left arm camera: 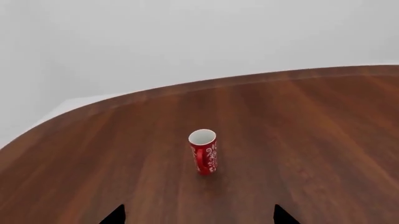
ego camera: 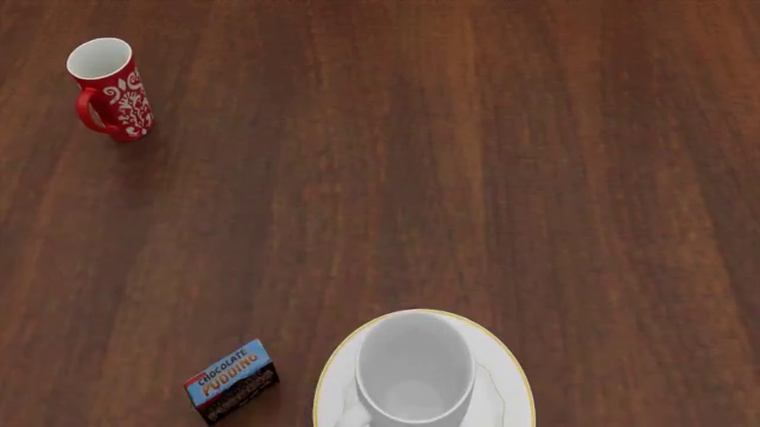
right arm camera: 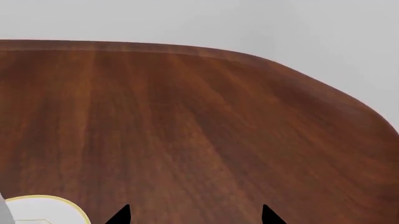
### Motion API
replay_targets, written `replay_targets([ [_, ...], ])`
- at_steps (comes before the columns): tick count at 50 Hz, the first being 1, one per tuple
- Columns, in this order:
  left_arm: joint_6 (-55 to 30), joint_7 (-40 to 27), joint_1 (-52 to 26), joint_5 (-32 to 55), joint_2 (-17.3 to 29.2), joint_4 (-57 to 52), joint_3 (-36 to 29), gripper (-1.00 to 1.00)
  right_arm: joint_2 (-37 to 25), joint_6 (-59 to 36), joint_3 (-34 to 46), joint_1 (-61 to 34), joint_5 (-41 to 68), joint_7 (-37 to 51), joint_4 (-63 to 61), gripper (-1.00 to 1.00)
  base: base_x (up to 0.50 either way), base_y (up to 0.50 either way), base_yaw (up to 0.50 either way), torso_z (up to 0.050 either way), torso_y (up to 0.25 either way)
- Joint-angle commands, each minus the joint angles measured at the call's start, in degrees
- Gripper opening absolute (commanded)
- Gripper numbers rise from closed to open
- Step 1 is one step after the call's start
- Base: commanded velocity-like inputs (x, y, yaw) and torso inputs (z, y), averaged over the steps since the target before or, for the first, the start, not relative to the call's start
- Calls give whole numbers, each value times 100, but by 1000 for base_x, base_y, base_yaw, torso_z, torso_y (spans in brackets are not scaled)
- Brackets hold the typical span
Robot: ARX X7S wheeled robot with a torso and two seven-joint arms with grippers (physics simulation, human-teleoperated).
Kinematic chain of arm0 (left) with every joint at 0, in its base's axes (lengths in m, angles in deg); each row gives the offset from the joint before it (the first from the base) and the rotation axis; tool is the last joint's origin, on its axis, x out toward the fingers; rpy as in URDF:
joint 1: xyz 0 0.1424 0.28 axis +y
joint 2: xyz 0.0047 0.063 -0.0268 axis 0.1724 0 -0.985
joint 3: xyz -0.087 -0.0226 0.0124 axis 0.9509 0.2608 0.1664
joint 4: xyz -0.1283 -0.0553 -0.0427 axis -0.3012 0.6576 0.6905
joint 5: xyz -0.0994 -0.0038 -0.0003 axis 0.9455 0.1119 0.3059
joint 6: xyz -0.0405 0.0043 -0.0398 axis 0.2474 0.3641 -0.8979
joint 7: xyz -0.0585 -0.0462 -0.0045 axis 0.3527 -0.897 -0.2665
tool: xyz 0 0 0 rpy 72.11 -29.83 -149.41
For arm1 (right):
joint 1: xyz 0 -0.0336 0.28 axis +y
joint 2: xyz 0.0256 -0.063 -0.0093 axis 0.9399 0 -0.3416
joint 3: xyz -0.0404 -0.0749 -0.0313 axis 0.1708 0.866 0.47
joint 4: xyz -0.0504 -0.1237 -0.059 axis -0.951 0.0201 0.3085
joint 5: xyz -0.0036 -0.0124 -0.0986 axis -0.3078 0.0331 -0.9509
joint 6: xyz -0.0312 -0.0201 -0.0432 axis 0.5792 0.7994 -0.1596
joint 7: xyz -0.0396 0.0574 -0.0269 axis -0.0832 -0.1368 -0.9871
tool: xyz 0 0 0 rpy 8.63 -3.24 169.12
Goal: Put the white mug on the plate.
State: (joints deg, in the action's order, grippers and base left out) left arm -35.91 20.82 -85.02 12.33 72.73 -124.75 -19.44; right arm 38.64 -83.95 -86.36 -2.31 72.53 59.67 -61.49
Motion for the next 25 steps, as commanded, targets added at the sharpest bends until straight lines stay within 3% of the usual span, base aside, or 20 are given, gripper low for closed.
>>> replay_targets([
  [1, 162, 558, 1200, -671, -538, -364, 953, 100, -42, -77, 26, 18, -24, 47, -87, 100, 0, 0, 0, 0, 0],
  [15, 597, 1362, 2074, -1339, -1296, -597, 1446, 100, -69, 41, 8, 102, -30, 30, -37, 100, 0, 0, 0, 0, 0],
  [25, 1014, 1989, 2570, -1973, -1831, -691, 1331, 100, -77, 88, -9, 157, -22, 46, -51, 100, 0, 0, 0, 0, 0],
])
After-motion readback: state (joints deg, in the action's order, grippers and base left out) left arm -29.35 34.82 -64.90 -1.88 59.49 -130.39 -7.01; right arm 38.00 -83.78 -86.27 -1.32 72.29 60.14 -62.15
